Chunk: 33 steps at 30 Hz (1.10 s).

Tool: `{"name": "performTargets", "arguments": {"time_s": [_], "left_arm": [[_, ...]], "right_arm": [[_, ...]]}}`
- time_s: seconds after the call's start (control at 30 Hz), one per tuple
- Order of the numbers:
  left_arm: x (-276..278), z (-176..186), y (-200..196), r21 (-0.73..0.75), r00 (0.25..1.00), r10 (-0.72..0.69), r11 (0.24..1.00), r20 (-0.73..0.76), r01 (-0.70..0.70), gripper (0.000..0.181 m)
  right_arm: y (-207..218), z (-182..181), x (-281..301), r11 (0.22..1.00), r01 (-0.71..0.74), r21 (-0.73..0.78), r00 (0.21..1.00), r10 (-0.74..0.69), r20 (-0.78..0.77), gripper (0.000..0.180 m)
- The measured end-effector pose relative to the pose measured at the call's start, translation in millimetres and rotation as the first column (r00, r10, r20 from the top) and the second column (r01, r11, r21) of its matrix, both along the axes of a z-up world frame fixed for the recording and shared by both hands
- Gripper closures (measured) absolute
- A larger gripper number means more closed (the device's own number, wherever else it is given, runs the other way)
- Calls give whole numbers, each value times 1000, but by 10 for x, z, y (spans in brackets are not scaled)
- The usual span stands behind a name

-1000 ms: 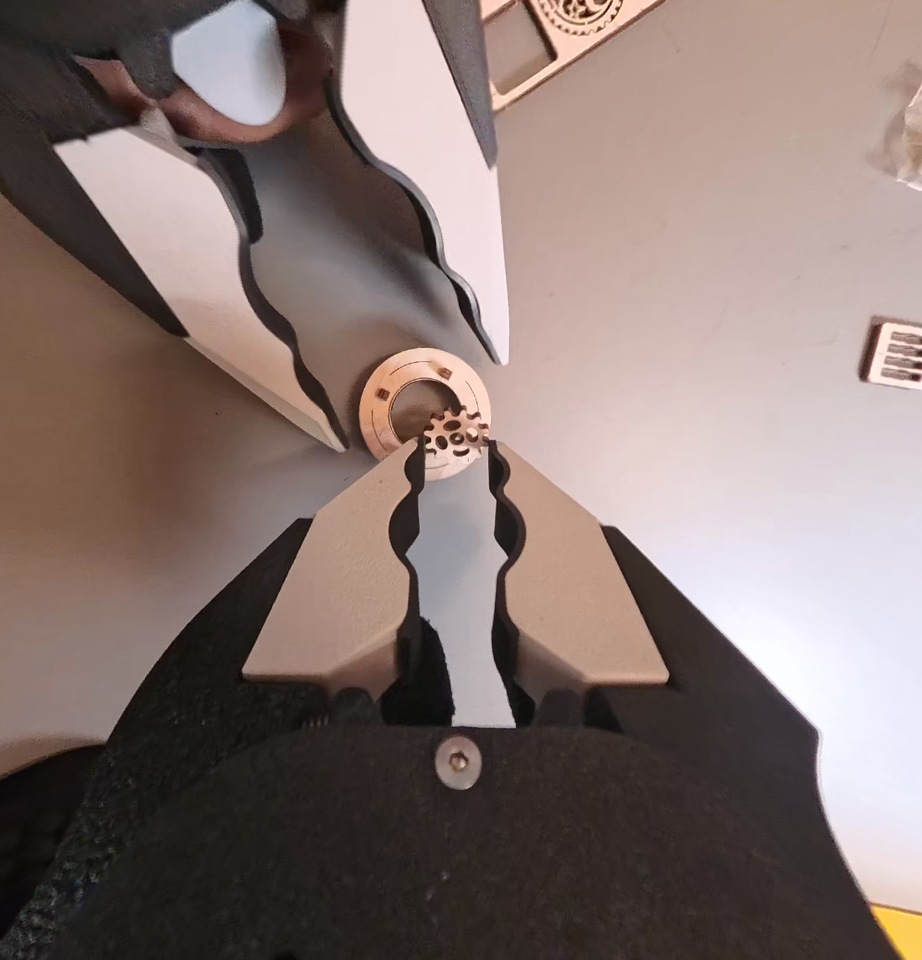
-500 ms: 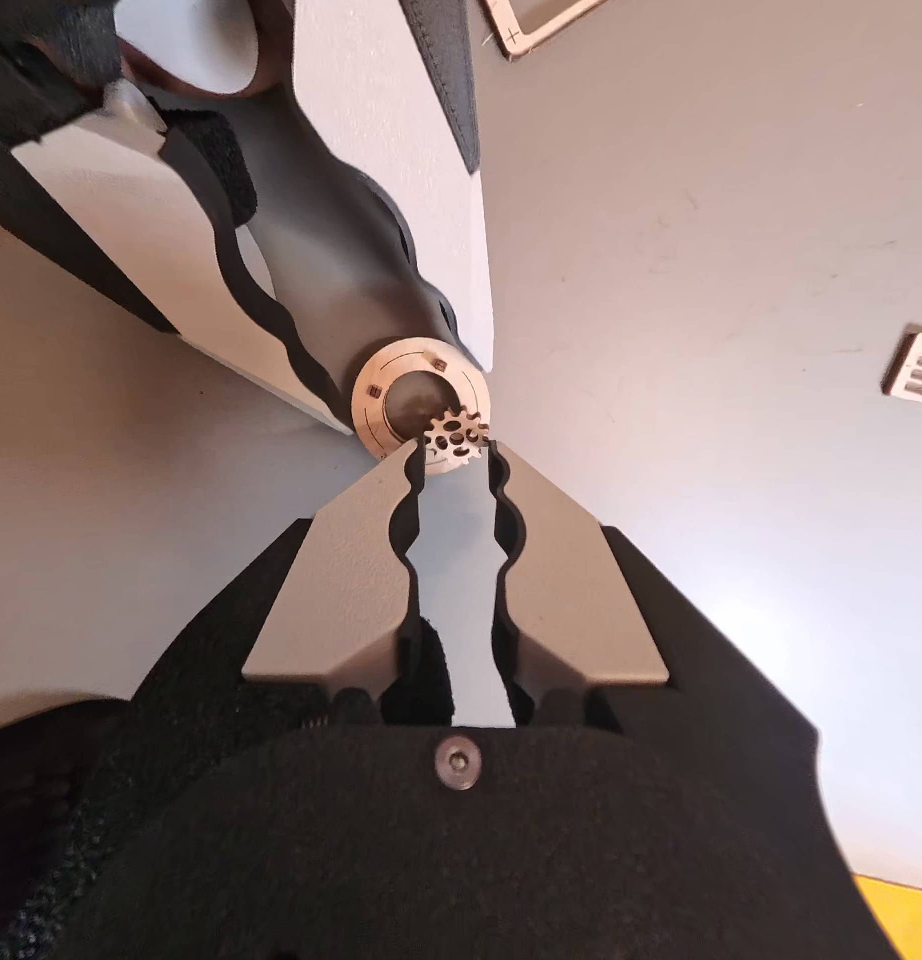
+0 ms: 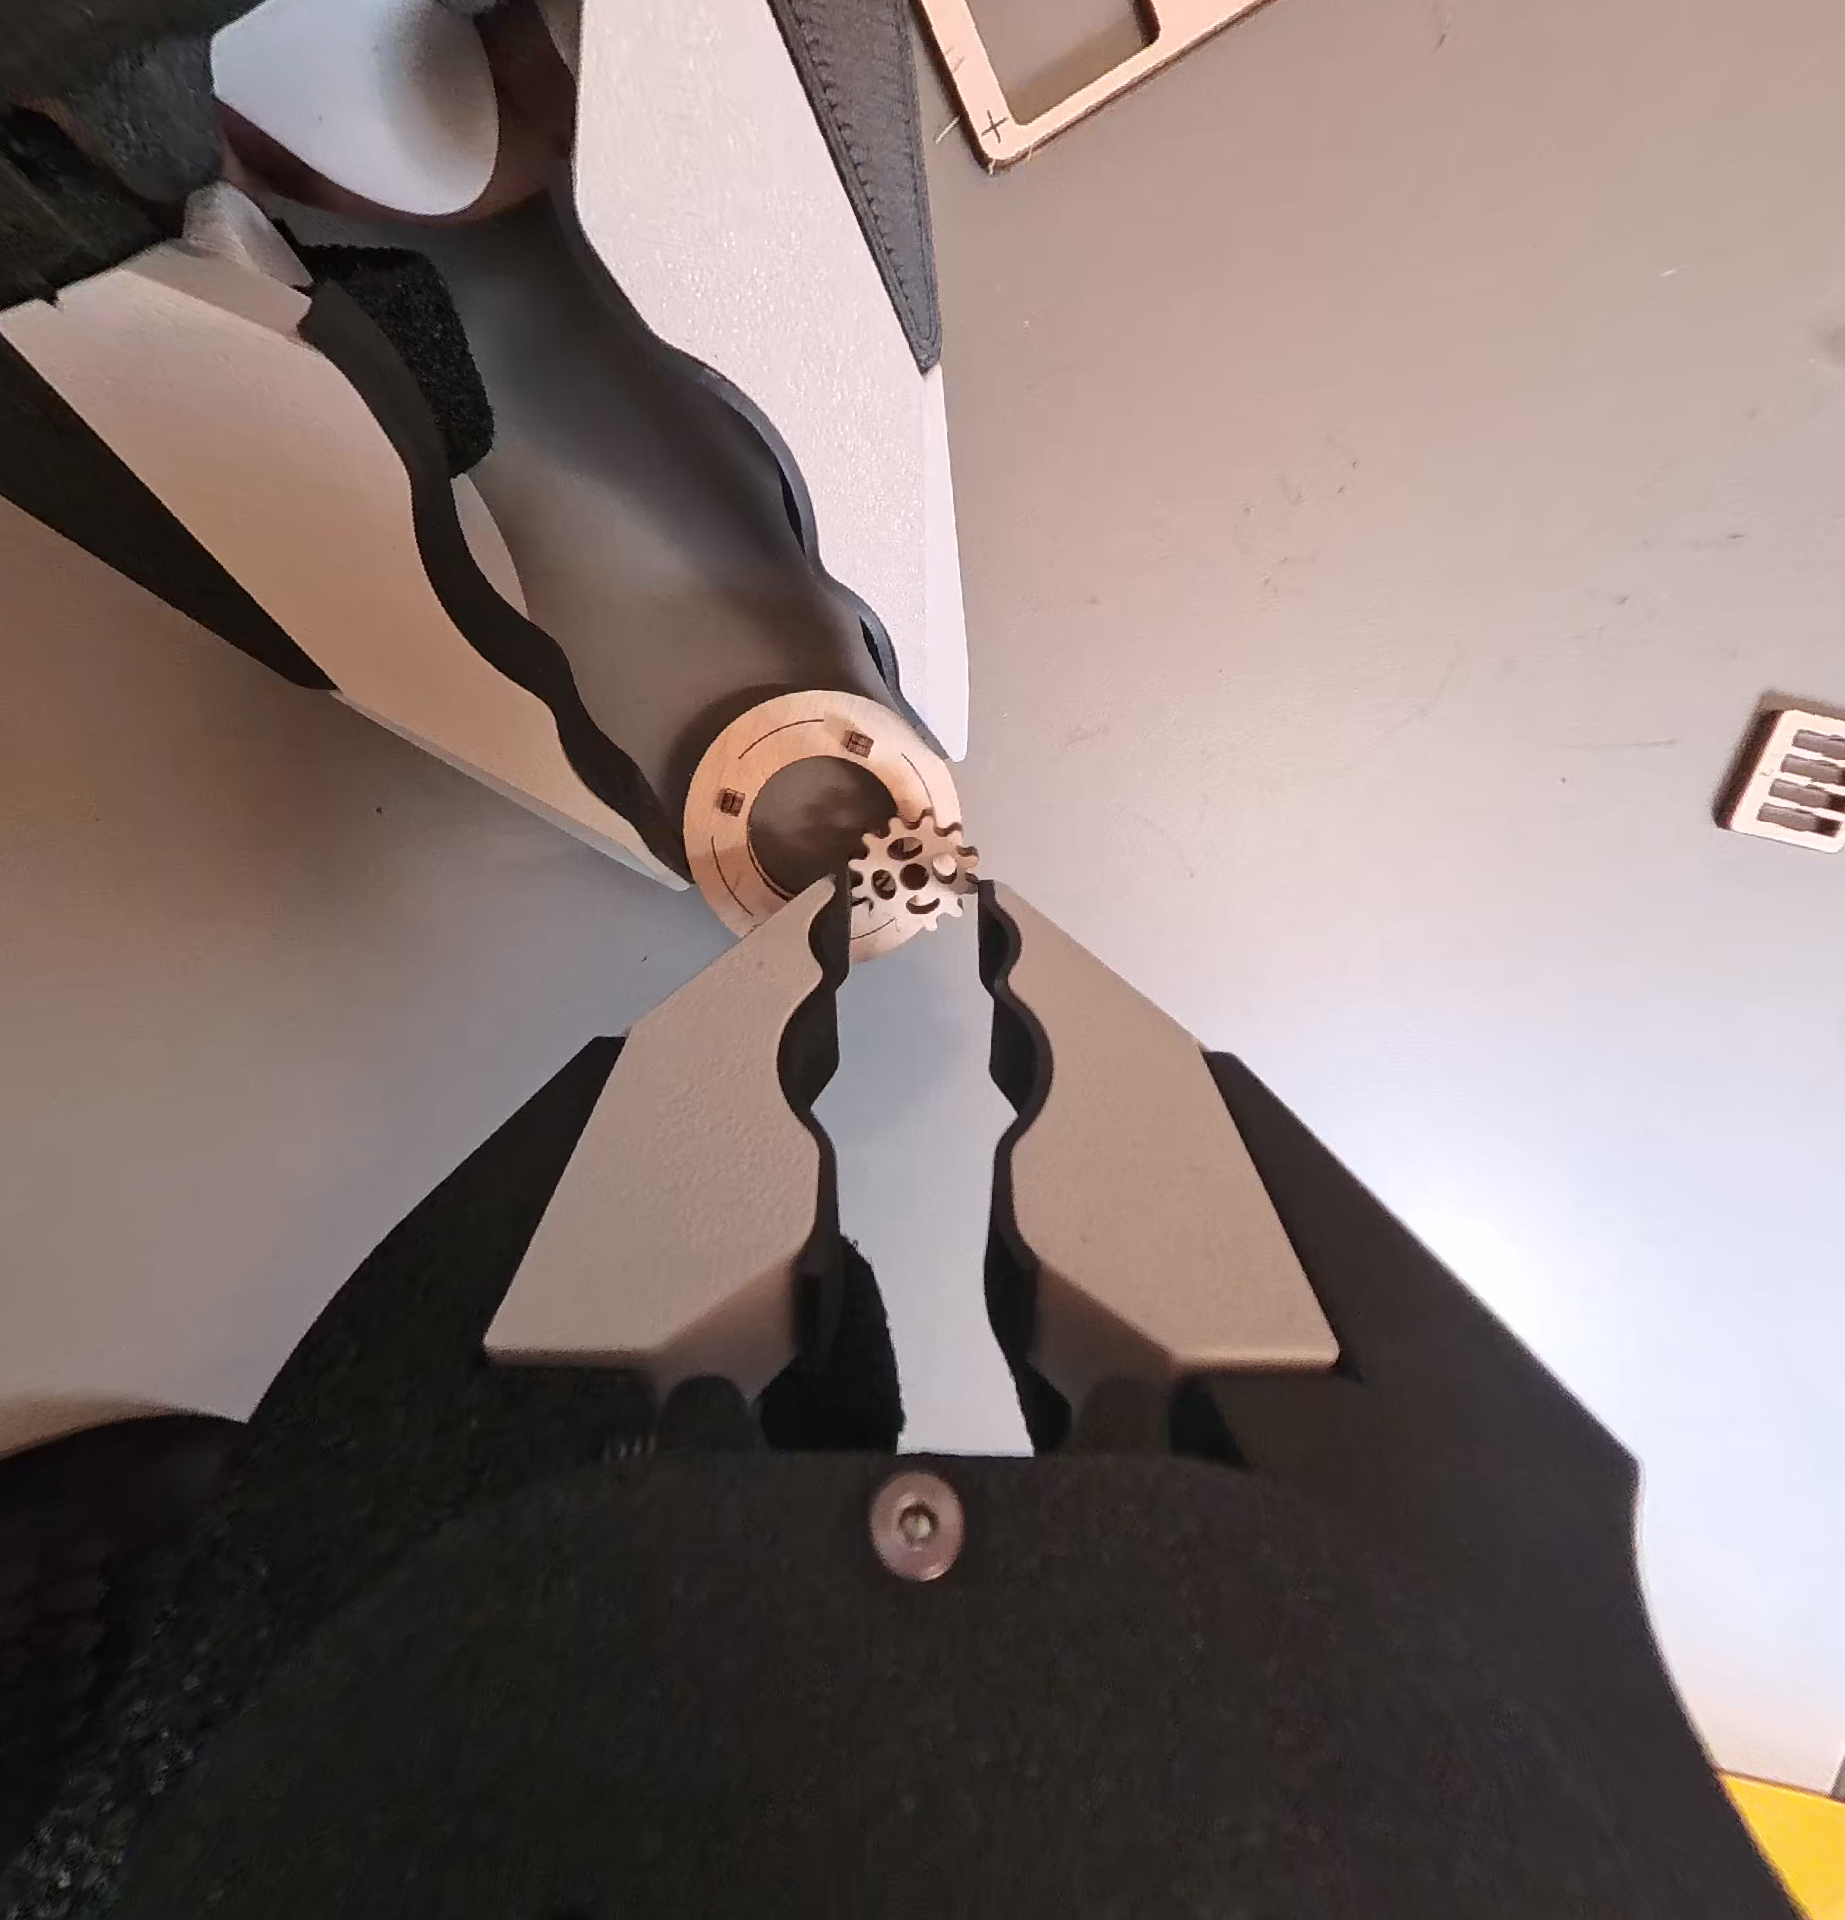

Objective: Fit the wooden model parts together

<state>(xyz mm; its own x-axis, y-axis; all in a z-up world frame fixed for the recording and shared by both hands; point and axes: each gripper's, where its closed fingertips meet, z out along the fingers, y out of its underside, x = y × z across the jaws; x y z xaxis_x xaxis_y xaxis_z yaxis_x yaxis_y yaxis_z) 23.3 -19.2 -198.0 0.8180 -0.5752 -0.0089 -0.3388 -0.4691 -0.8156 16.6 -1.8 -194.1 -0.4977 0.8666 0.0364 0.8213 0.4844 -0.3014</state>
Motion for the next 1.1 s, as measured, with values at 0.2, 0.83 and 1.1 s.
{"name": "performTargets", "arguments": {"time_s": [0.2,0.83,1.1], "left_arm": [[0,0,-5,-2,1000,-1,1000,1,1,129],[0,-9,-9,-1,1000,1,1000,-12,-1,129],[3,-13,-14,-1,1000,-2,1000,-15,2,129]], "right_arm": [[-33,13,12,999,3,-41,999,-5,-40,153],[-14,44,-26,978,133,-163,939,-177,-296,168],[-47,118,-26,980,113,-163,932,-161,-325,160]]}}
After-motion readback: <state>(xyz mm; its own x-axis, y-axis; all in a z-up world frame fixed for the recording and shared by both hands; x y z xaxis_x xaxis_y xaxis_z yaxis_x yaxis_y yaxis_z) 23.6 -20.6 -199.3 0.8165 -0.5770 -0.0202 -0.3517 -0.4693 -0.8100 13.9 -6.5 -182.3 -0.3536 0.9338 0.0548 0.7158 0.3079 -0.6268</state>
